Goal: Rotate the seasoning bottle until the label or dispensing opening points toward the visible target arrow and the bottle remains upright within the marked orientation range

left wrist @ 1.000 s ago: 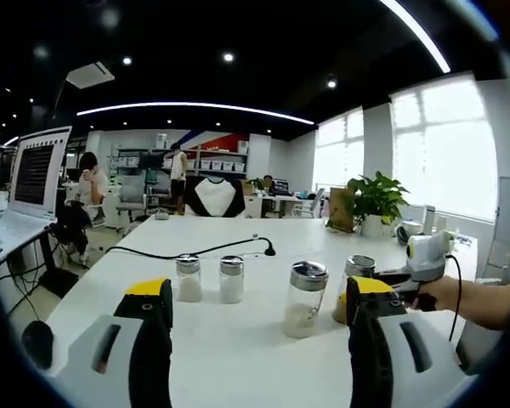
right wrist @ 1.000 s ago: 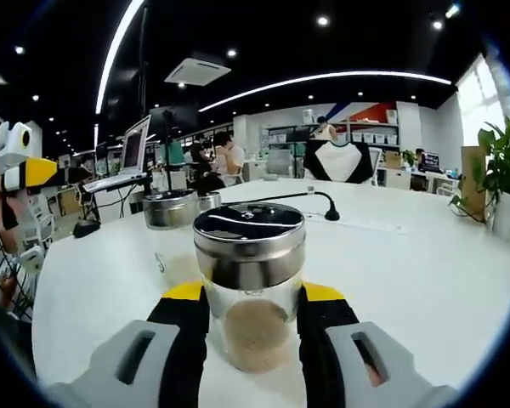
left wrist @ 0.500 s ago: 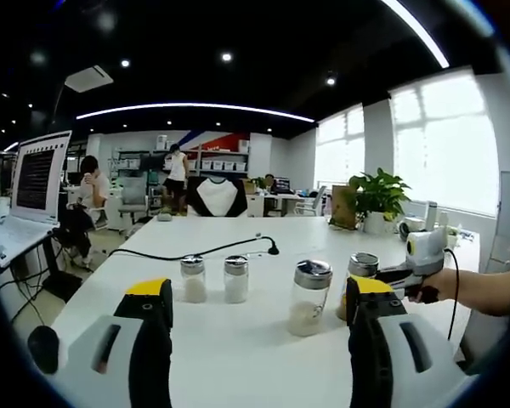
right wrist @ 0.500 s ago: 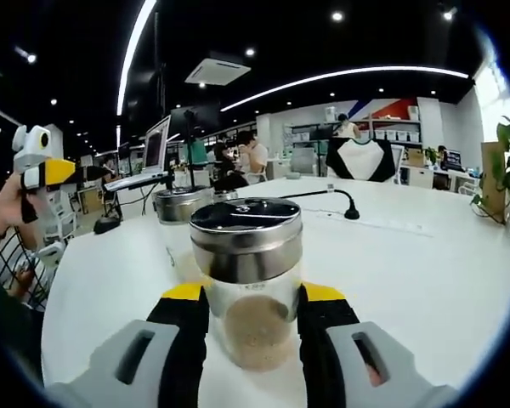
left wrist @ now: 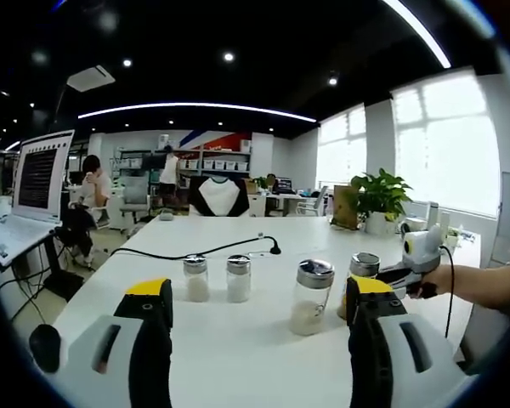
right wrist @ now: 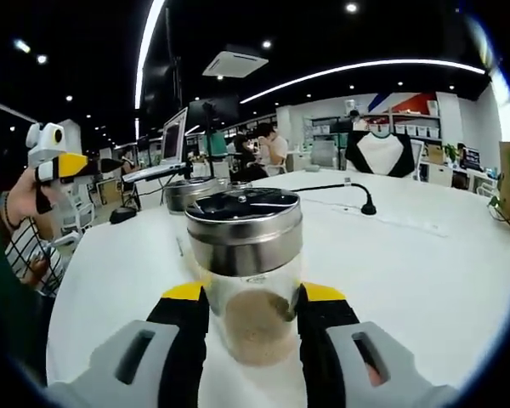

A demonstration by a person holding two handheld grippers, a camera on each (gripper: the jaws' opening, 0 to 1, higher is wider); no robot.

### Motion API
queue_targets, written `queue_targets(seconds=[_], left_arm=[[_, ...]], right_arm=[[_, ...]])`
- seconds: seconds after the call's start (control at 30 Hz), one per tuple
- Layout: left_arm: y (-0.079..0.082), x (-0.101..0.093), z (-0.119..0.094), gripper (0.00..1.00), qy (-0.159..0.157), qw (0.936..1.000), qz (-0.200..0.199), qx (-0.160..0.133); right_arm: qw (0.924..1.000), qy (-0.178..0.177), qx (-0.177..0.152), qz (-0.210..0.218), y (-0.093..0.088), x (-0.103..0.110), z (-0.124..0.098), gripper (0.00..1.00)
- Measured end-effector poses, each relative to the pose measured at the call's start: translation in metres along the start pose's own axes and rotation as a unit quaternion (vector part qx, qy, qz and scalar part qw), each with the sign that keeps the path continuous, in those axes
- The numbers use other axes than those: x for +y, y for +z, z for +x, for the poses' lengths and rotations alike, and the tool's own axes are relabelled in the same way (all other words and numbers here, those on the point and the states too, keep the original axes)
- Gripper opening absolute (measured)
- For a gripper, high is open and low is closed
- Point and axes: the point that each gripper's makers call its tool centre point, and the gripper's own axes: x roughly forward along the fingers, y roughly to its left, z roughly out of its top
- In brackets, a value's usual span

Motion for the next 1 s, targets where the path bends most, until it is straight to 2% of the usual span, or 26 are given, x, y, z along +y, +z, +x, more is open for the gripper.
queue_targets(seconds=[0.3, 0.6, 0.77, 0.83, 0.93, 1.0], left_arm=[[-0.0001, 0.0013, -0.0007, 0.89, 0.003, 1.0, 0.0, 0.0], [0.0009, -0.0014, 0.0009, 0.89, 0.0, 1.0, 0.002, 0.002], [0.001, -0.0004, 0.0001, 0.89, 0.002, 1.0, 0.002, 0.002], [0.0007, 0.0002, -0.0003, 0.89, 0.003, 1.0, 0.001, 0.003], [0.0004, 0.0009, -0.0005, 0.89, 0.004, 1.0, 0.001, 0.004], [0.0008, 0.0009, -0.0009, 0.88, 0.005, 1.0, 0.001, 0.003]], right_arm=[[0.9993, 0.037, 0.009, -0.004, -0.0001, 0.0011, 0.0021, 0.4], [0.9988, 0.048, 0.005, 0.005, -0.0009, 0.0017, 0.0017, 0.41], [0.9988, 0.048, 0.0, 0.004, -0.0003, 0.0019, 0.0019, 0.41], [0.9992, 0.034, -0.003, 0.023, -0.0004, -0.0005, 0.002, 0.43], [0.9998, 0.01, -0.01, 0.017, 0.0002, -0.0066, 0.001, 0.5], [0.9995, 0.012, -0.016, 0.025, 0.0024, -0.004, -0.0012, 0.5]])
